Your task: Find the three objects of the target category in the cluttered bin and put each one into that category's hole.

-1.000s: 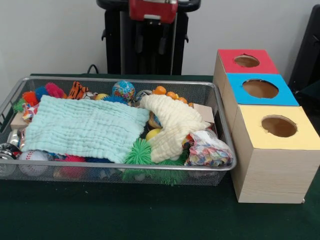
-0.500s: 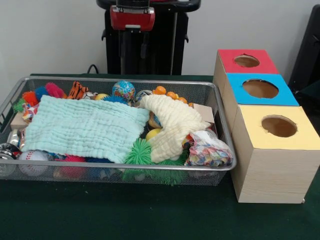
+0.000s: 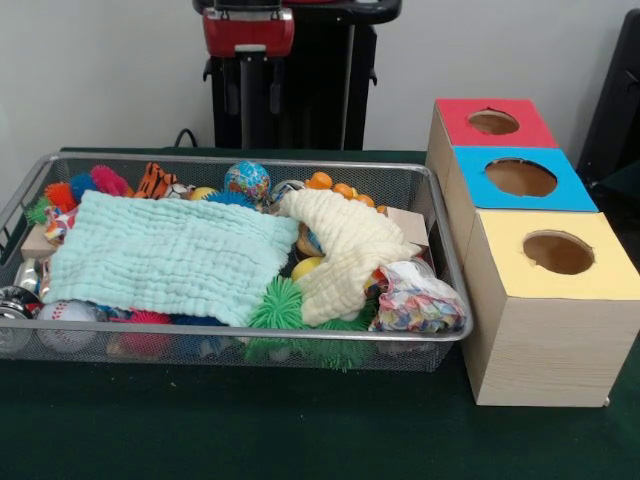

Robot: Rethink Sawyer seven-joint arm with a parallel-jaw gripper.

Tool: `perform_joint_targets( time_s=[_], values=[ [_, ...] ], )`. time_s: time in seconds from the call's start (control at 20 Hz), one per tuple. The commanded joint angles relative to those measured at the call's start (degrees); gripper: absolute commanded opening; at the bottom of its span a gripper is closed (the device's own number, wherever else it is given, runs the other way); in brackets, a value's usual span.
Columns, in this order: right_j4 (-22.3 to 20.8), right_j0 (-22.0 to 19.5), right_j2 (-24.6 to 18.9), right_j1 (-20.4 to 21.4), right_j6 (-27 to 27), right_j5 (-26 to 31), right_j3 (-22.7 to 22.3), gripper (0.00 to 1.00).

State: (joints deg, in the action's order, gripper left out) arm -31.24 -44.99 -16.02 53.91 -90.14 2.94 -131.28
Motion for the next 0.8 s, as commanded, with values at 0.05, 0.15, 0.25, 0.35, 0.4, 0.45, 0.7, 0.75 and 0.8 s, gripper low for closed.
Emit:
perform_joint_targets(
  time_s=[0.05,0.15,0.25,0.35,0.4,0.45,0.7,0.75,0.8],
  values=[
    [-1.2,-8.1,-14.5,4.0,7.4,9.7,-1.0,1.00],
    [-1.5,-10.1,-16.3,4.1,8.2,10.9,-0.2,1.00],
    [-3.0,-10.4,-16.6,2.4,7.8,11.0,1.3,1.00],
    [-3.8,-12.4,-18.2,1.6,8.3,11.2,2.2,1.00],
    [-4.6,-12.8,-17.9,1.2,8.1,11.0,2.6,1.00],
    [-5.9,-12.6,-17.3,0.0,7.8,10.7,3.5,1.00],
    [-12.6,-10.5,-13.2,-5.2,5.5,8.3,7.9,1.00],
    [-14.2,-9.8,-12.1,-6.6,4.9,7.3,9.0,1.00],
    [-15.6,-9.2,-11.2,-7.7,4.1,6.2,9.8,1.00]
  ],
)
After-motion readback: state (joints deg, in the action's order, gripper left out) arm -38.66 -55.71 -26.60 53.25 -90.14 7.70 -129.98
